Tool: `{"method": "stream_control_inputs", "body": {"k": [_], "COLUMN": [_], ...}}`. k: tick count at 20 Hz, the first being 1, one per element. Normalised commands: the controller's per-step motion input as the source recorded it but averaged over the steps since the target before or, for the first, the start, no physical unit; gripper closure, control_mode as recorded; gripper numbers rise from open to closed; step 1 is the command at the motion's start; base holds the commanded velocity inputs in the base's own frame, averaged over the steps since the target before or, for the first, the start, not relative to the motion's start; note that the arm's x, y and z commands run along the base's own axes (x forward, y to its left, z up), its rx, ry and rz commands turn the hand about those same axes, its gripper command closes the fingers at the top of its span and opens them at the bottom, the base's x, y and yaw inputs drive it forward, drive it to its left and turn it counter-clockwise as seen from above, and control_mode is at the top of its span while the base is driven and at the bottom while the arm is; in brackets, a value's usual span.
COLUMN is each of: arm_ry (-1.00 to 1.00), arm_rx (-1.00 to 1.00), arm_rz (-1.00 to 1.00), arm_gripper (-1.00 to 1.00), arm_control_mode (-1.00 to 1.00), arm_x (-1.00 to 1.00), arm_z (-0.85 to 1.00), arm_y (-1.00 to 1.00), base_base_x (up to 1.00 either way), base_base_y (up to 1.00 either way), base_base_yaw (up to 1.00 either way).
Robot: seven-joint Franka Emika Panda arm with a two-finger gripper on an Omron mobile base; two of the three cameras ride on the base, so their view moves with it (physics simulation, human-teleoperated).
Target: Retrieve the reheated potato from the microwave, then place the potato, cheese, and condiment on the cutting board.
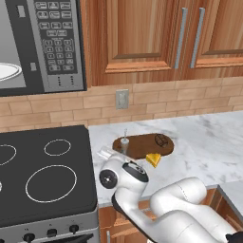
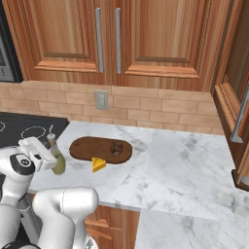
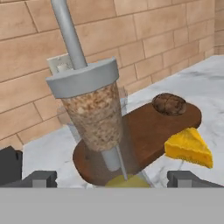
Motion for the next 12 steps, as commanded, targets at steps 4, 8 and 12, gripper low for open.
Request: {"method": "stream_control_inputs", "body": {"k": [4,8,12], "arm_ry": [-0.08,-0.04,-0.03], "arm_rx": [0.00,0.00,-0.02], "arm_rz": [-0.06,-0.06,-0.05], "arm_gripper": [-1.00,-1.00,-1.00], "arm_control_mode": [-1.00,-1.00,-1.00], "arm_x": [0.01,0.00,0.00], "arm_z": [0.00,0.00,0.00], "arm_y": [0.02,0.01,0.03], "base_base_x": [0.00,0.00,0.00], "base_base_y": [0.00,0.00,0.00], "base_base_yaw": [0.00,0.00,0.00]}}
